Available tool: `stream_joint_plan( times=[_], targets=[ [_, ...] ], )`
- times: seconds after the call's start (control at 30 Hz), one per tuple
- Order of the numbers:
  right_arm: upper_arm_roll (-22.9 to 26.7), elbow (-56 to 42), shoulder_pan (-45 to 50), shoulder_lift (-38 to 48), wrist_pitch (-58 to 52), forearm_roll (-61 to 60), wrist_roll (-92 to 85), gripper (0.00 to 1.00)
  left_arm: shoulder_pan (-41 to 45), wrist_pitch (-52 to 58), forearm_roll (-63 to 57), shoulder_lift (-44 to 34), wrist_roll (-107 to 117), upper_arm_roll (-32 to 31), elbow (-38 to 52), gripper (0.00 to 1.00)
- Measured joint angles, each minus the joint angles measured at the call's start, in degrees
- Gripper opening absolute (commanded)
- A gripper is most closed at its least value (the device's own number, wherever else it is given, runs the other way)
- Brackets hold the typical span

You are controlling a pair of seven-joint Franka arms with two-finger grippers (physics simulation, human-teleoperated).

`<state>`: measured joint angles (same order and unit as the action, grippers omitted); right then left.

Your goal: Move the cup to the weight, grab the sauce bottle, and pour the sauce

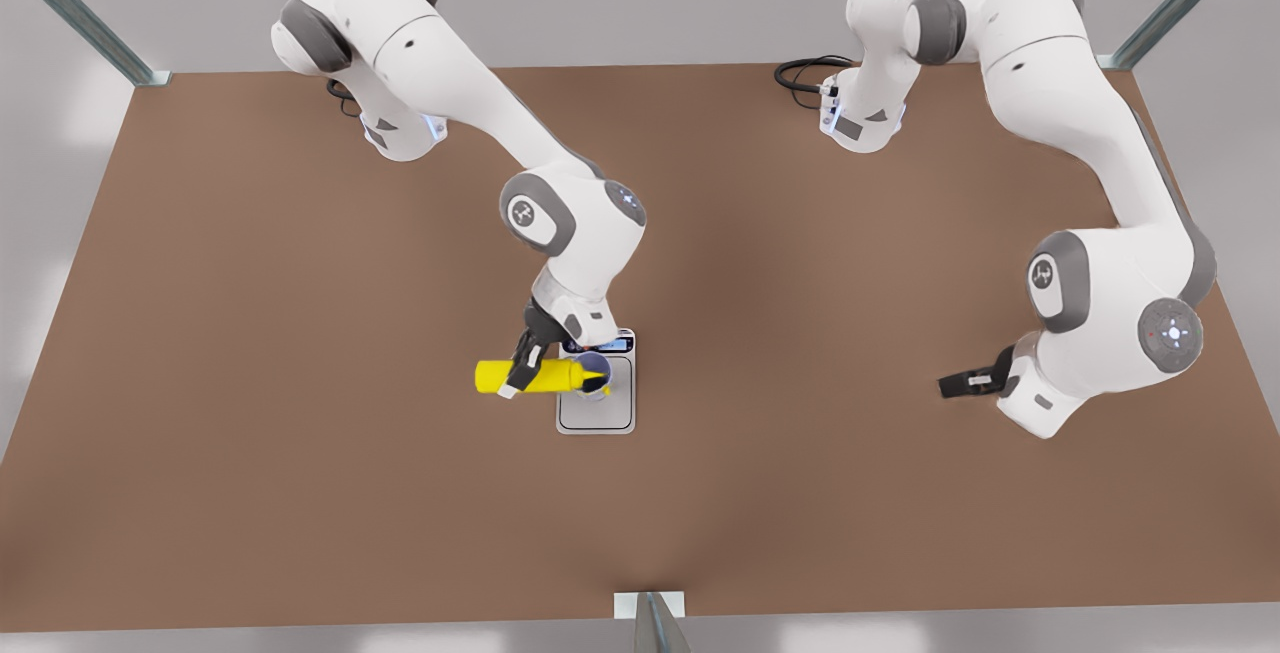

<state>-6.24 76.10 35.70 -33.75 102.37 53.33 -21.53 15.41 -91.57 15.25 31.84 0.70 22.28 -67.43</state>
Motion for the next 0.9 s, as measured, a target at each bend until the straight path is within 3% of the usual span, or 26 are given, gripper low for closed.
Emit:
stream_joint_plan(
  times=[0.03, 0.1, 0.2, 0.53, 0.9],
  targets=[
    [0.0, 0.7, 0.23, -0.09, -0.45, 2.45, -0.08, 0.61, -0.11, -1.11, -0.69, -3.31, -0.97, -0.01, -3.04, 1.0],
    [-0.01, 1.58, 1.7, -0.67, -2.42, 5.61, -0.11, 0.61, -9.18, -4.0, -2.04, -13.73, -1.06, -9.92, -13.69, 1.0],
    [-0.01, 2.47, 3.55, -2.02, -4.16, 8.82, 0.11, 0.61, -17.41, -3.7, -4.61, -15.12, -0.74, -17.68, -14.63, 1.0],
    [0.09, 6.49, 4.29, -3.43, -5.42, 13.51, 1.58, 0.61, -12.14, -3.62, -10.32, -14.7, 0.71, -17.98, -15.71, 1.0],
    [0.09, 7.39, 4.38, -5.97, -6.48, 14.94, 3.51, 0.61, -11.98, -3.09, -10.72, -14.57, 0.79, -18.06, -15.71, 1.0]
  ],
)
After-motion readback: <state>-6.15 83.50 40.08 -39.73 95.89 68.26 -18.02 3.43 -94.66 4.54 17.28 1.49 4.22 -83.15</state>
